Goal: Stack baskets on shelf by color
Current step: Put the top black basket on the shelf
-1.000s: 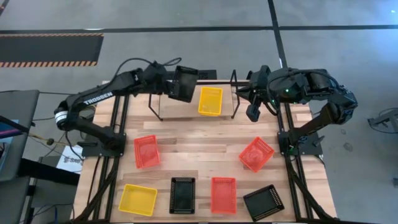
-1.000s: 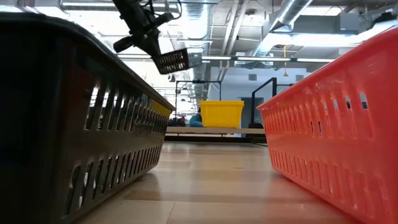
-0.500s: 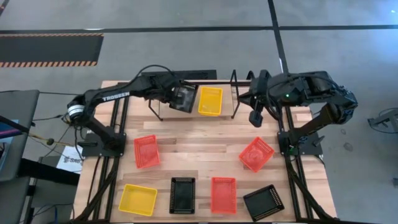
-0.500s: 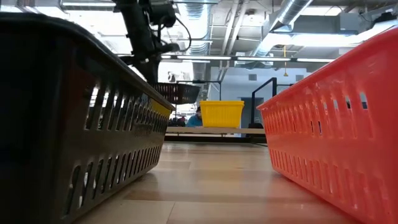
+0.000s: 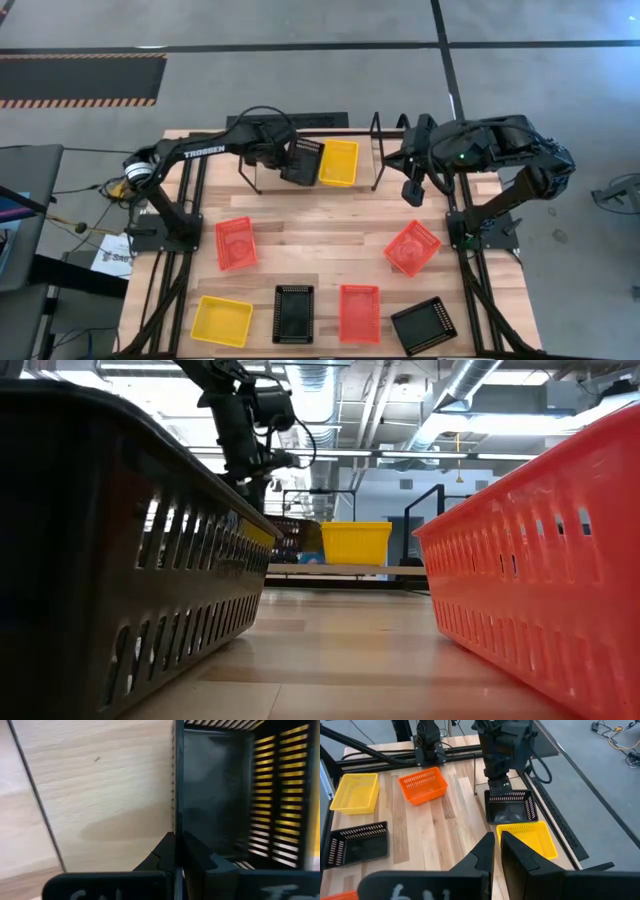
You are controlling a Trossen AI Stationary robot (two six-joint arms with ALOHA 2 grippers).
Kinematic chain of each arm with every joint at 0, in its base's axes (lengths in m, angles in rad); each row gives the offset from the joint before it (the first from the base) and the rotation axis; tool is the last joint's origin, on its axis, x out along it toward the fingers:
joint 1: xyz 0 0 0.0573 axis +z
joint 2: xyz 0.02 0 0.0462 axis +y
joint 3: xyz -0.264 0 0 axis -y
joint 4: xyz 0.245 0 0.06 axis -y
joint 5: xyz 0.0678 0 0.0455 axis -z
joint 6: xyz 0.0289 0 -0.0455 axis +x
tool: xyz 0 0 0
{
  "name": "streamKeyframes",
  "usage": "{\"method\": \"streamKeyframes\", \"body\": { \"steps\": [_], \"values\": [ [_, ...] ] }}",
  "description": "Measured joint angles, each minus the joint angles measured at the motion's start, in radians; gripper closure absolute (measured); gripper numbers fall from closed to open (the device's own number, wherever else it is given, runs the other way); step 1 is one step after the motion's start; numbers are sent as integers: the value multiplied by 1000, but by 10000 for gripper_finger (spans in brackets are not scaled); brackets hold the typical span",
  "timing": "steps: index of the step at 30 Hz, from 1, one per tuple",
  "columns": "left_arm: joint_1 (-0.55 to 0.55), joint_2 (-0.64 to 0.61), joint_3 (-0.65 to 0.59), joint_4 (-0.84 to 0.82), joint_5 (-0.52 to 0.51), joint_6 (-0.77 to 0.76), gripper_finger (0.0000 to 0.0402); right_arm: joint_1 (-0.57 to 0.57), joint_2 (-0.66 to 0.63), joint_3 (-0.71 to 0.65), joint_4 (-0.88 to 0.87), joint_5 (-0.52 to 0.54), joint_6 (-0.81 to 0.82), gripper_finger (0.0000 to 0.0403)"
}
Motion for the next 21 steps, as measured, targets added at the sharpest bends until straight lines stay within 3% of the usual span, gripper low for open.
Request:
{"method": "streamKeyframes", "body": {
  "steps": [7,21],
  "values": [
    [0,-4,2,134,34,-13,401,0,0,0,-6,0,0,349],
    [11,-4,2,24,-17,-21,401,8,0,0,-13,-46,1,349]
  ]
}}
